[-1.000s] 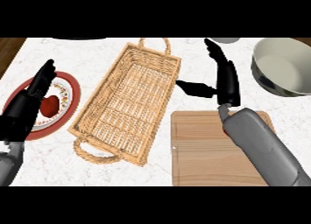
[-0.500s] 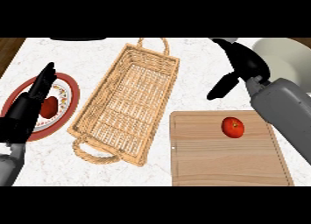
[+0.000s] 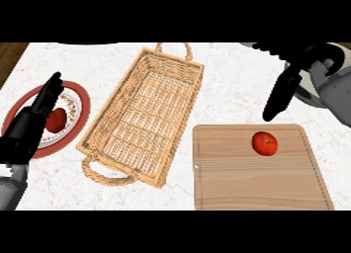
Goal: Pick the tomato from the cutting board and place it in the basket
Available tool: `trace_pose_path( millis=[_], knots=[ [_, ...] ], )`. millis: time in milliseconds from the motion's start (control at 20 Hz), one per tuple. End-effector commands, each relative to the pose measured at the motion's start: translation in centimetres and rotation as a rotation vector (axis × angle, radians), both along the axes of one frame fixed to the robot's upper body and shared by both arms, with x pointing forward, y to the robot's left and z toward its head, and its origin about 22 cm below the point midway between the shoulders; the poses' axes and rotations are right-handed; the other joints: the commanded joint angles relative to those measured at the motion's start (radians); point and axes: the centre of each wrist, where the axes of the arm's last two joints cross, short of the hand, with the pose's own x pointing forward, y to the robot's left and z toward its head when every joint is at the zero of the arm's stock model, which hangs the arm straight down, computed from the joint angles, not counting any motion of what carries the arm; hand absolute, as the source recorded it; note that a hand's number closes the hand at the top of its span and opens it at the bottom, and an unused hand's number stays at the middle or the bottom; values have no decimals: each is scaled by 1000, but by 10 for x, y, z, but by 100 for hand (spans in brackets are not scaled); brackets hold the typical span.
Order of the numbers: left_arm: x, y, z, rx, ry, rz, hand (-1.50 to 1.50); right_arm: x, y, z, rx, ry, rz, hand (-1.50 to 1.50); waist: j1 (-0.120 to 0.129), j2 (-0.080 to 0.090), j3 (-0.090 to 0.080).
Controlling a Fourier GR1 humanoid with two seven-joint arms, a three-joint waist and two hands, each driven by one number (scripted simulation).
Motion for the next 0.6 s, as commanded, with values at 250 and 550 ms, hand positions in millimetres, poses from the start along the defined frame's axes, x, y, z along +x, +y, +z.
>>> trace_pose_path(
  millis=[250,550],
  knots=[
    [-4,-8,0,-3,-12,4,0,-16,-14,-13,-68,131,-10,-150,6,5,2],
    [16,7,6,-26,-14,4,0,-13,-15,-57,-138,192,5,-150,8,9,2]
  ],
)
